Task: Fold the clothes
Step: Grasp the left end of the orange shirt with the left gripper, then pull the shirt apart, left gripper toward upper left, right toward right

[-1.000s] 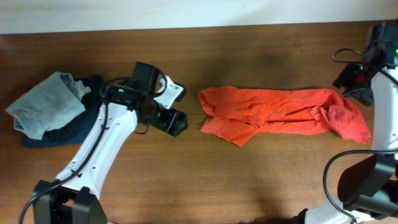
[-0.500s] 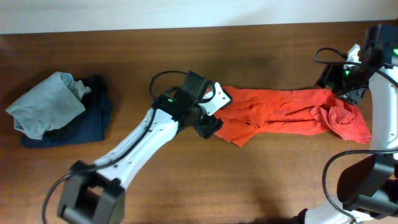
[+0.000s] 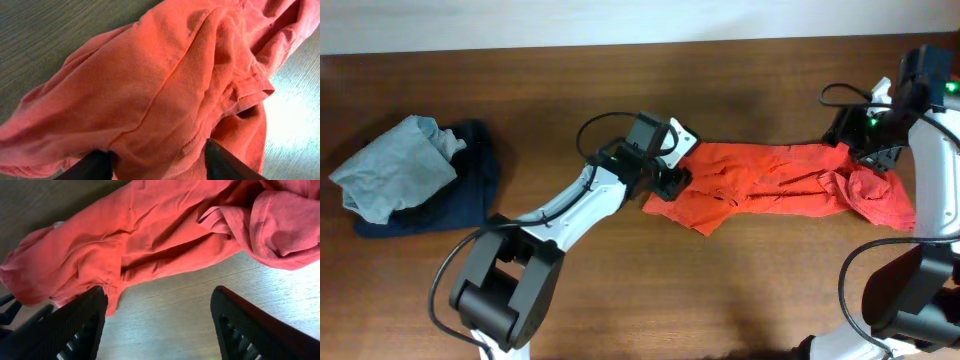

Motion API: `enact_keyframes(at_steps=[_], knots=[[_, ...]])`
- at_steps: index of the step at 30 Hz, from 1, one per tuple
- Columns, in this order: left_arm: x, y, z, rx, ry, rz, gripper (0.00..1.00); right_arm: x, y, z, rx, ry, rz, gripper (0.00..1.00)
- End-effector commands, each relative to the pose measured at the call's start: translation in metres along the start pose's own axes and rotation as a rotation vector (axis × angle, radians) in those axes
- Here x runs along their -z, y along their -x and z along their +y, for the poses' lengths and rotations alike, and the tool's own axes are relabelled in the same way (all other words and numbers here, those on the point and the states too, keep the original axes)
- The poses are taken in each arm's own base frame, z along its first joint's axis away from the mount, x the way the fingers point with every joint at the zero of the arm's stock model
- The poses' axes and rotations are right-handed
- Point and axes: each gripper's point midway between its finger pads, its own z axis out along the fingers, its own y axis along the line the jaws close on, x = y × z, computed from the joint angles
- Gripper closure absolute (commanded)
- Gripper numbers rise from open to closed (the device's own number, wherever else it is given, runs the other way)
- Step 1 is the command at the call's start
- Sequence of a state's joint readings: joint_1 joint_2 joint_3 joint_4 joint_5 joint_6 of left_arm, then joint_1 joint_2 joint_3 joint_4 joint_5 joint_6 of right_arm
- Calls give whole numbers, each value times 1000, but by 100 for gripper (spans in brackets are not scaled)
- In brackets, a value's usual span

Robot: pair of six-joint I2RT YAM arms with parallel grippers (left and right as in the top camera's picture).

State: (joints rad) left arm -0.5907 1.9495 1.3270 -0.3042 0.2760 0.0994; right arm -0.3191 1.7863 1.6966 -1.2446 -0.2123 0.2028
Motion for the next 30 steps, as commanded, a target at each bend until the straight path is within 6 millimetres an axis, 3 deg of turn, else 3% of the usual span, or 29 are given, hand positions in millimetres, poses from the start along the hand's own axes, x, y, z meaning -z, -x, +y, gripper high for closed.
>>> enact_keyframes(at_steps=[1,6,10,11,15,17,30], knots=[[-6,1,-3,16,-21,-1,56,-1,-2,4,15,14,1,32],[3,18,-1,12,-11,-21,98,-1,-2,4,15,14,1,32],[39,55,20,28,76,-47,100,-1,-3,4,14,14,2,32],[62,72,31,35,136,-58,100,-1,-3,4,15,14,2,32],[120,99,50,54,265,-62,100,-1,-3,4,15,14,2,32],[134,104,52,58,289,-56,99,-1,-3,4,14,14,1,32],[126,56,45,133,273,123,99,-1,-3,4,15,14,2,32]])
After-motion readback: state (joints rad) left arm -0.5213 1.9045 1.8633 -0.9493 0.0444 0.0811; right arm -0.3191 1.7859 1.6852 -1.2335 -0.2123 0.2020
